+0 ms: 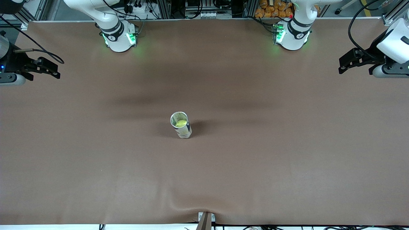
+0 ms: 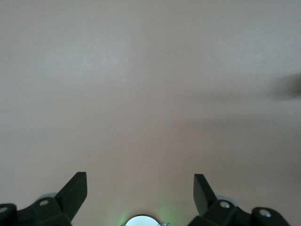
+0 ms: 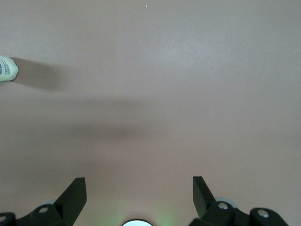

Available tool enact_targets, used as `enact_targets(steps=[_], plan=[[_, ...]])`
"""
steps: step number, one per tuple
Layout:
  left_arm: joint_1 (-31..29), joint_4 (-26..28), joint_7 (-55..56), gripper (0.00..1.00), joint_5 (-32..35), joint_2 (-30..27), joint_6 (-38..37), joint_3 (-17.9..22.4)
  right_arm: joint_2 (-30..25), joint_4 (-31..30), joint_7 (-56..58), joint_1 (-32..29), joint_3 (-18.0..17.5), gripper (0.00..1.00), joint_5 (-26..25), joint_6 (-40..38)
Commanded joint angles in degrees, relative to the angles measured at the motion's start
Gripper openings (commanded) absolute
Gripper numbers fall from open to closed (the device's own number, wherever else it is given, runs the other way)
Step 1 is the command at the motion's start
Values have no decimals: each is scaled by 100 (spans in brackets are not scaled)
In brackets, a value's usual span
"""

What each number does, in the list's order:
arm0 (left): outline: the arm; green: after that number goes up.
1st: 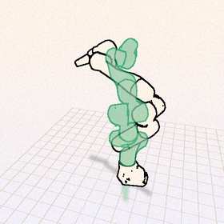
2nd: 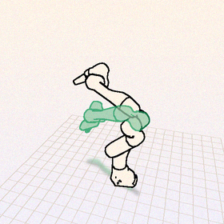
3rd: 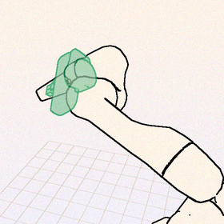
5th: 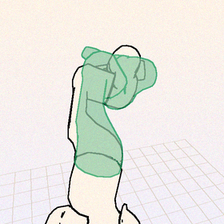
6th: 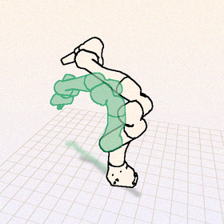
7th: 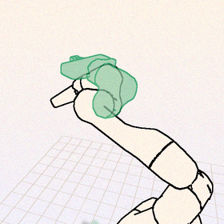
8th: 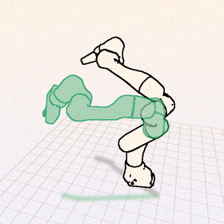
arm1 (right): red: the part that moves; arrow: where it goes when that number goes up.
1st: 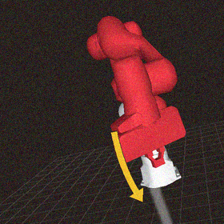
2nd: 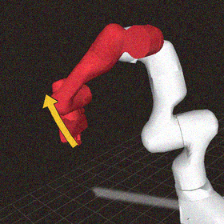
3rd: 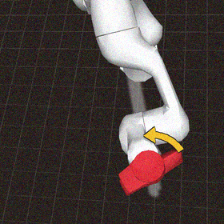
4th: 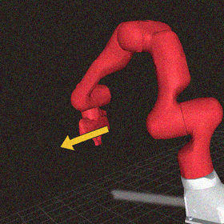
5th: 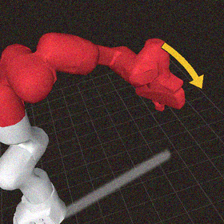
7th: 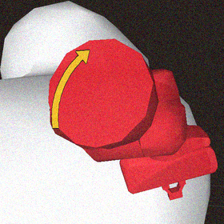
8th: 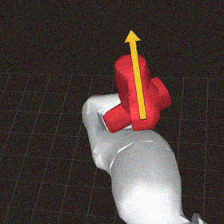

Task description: Insert tennis ball vertically with right arm

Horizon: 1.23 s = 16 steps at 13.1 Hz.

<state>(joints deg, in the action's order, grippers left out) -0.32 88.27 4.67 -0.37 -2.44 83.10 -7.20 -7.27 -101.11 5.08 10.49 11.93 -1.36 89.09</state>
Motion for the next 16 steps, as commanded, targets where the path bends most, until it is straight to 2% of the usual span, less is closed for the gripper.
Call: enact_targets(steps=[1, 6, 16], plan=[[-3, -135, 16, 100, -16, 59, -57, -18, -134, 3, 19, 68, 46, 100, -119, -6], [-38, -327, 25, 100, -25, 50, -232, -9, -134, 188, 37, 68, 37, 100, -233, -15], [-65, -363, 183, 100, 28, 42, -417, 17, -134, 425, 54, 68, 28, 100, -330, 82]])
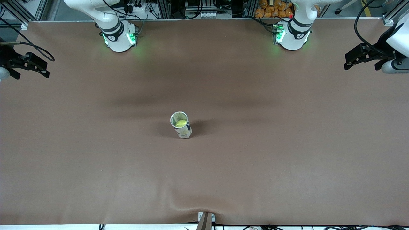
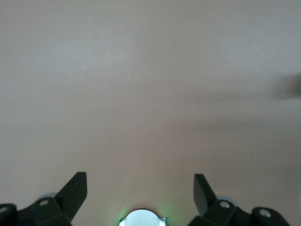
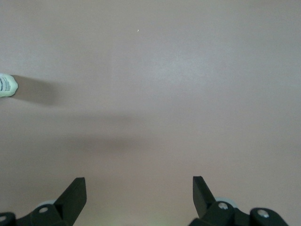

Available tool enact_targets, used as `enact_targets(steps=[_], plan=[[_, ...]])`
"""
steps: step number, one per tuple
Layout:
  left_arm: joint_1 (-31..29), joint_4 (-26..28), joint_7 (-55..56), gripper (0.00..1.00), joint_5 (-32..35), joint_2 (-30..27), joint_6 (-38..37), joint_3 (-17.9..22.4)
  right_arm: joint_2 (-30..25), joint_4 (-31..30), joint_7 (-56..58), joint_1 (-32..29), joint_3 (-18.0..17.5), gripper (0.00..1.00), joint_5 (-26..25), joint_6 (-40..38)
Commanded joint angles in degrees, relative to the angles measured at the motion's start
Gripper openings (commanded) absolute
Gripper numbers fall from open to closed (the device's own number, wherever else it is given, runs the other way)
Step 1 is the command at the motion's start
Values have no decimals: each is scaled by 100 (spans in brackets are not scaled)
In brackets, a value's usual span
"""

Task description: Insert tennis ball vertically with right arm

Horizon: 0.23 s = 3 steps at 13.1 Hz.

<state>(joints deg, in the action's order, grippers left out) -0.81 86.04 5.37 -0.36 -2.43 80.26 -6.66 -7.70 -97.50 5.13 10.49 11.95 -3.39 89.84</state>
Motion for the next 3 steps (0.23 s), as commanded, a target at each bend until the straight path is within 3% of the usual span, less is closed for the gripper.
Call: enact_targets(steps=[1, 3], plan=[[-16, -140, 166, 100, 36, 41, -133, -45, -82, 91, 49, 68, 26, 100, -126, 7], [-7, -131, 166, 100, 45, 41, -133, -54, -91, 91, 58, 68, 44, 100, -126, -11]])
